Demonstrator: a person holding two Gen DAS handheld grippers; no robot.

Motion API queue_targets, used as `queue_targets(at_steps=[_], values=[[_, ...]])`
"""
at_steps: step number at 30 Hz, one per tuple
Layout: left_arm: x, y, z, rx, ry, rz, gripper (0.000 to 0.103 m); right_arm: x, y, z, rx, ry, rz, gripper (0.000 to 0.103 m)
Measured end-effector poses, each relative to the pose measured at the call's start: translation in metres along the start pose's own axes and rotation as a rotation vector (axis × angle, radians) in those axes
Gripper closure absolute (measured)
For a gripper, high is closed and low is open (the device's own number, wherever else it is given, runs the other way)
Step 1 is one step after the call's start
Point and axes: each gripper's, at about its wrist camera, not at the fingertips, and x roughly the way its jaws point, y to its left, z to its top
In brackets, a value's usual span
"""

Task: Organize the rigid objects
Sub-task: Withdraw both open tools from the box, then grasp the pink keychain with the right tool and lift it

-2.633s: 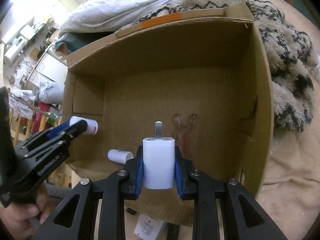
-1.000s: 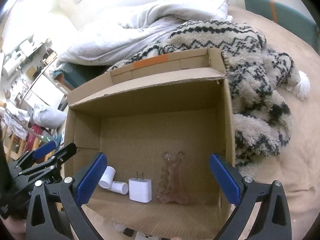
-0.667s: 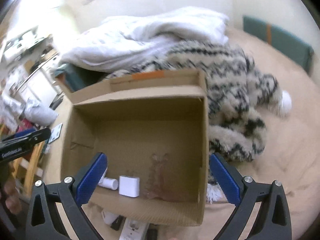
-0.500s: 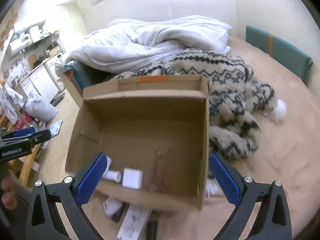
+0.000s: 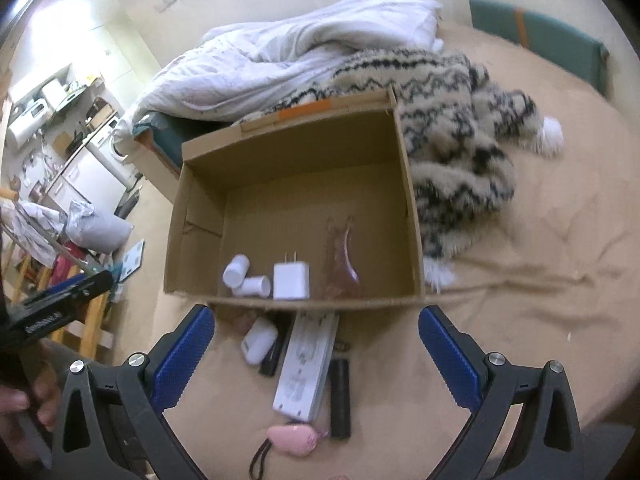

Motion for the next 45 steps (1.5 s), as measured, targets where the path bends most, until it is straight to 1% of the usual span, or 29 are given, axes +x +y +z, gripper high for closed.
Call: queue_targets(at_steps=[2, 4, 6, 8, 9, 12, 13, 16, 18, 20, 22, 25, 29, 31, 33, 36, 38, 39, 40, 43, 45], values=[[0.004, -0.003, -0.004, 0.008, 0.0, -0.009, 0.032, 0.001, -0.003, -0.006, 0.037, 0.054, 0.043, 0.0], [0.01, -0.004, -0.009, 0.02, -0.008, -0.001, 0.032, 0.0, -0.007, -0.012, 0.066, 0.096, 0.042, 0.0], [0.017, -0.002, -0.01, -0.003, 0.03, 0.004, 0.032, -0.001, -0.009, -0.018, 0.081, 0.122, 0.026, 0.0], [0.023, 0.002, -0.011, -0.034, 0.067, -0.046, 0.032, 0.001, -0.014, -0.023, 0.101, 0.155, 0.036, 0.0], [0.023, 0.005, -0.012, -0.055, 0.071, -0.044, 0.032, 0.003, -0.017, -0.026, 0.12, 0.173, 0.046, 0.0], [0.024, 0.011, -0.013, -0.087, 0.07, -0.005, 0.032, 0.013, -0.025, -0.032, 0.187, 0.22, 0.073, 0.0], [0.026, 0.011, -0.013, -0.093, 0.079, -0.01, 0.032, 0.018, -0.025, -0.034, 0.192, 0.236, 0.072, 0.0], [0.029, 0.014, -0.016, -0.116, 0.115, -0.053, 0.032, 0.036, -0.021, -0.044, 0.181, 0.302, 0.053, 0.0], [0.029, 0.015, -0.017, -0.121, 0.124, -0.065, 0.032, 0.051, -0.018, -0.054, 0.197, 0.364, 0.071, 0.0], [0.028, 0.017, -0.017, -0.124, 0.128, -0.07, 0.032, 0.069, -0.013, -0.063, 0.201, 0.438, 0.085, 0.008], [0.028, 0.02, -0.017, -0.138, 0.135, -0.079, 0.032, 0.085, -0.005, -0.072, 0.175, 0.498, 0.046, 0.01], [0.029, 0.023, -0.018, -0.156, 0.151, -0.102, 0.032, 0.1, 0.014, -0.083, 0.069, 0.538, -0.007, 0.01], [0.03, 0.024, -0.019, -0.168, 0.161, -0.11, 0.032, 0.113, 0.038, -0.092, -0.066, 0.562, -0.071, 0.01], [0.029, 0.025, -0.019, -0.172, 0.16, -0.107, 0.032, 0.118, 0.053, -0.096, -0.166, 0.559, -0.131, 0.01], [0.029, 0.025, -0.019, -0.173, 0.16, -0.108, 0.032, 0.123, 0.07, -0.1, -0.294, 0.547, -0.208, 0.011], [0.029, 0.025, -0.019, -0.17, 0.161, -0.105, 0.032, 0.128, 0.083, -0.112, -0.4, 0.544, -0.274, 0.013], [0.029, 0.026, -0.019, -0.169, 0.162, -0.101, 0.032, 0.124, 0.084, -0.112, -0.416, 0.52, -0.288, 0.025], [0.03, 0.027, -0.019, -0.17, 0.163, -0.099, 0.032, 0.12, 0.083, -0.11, -0.41, 0.506, -0.29, 0.04], [0.03, 0.027, -0.018, -0.171, 0.164, -0.098, 0.032, 0.114, 0.081, -0.106, -0.392, 0.498, -0.27, 0.044], [0.03, 0.028, -0.018, -0.176, 0.164, -0.096, 0.032, 0.096, 0.068, -0.095, -0.312, 0.502, -0.169, 0.044], [0.031, 0.027, -0.018, -0.175, 0.164, -0.097, 0.032, 0.082, 0.06, -0.09, -0.277, 0.501, -0.128, 0.044]])
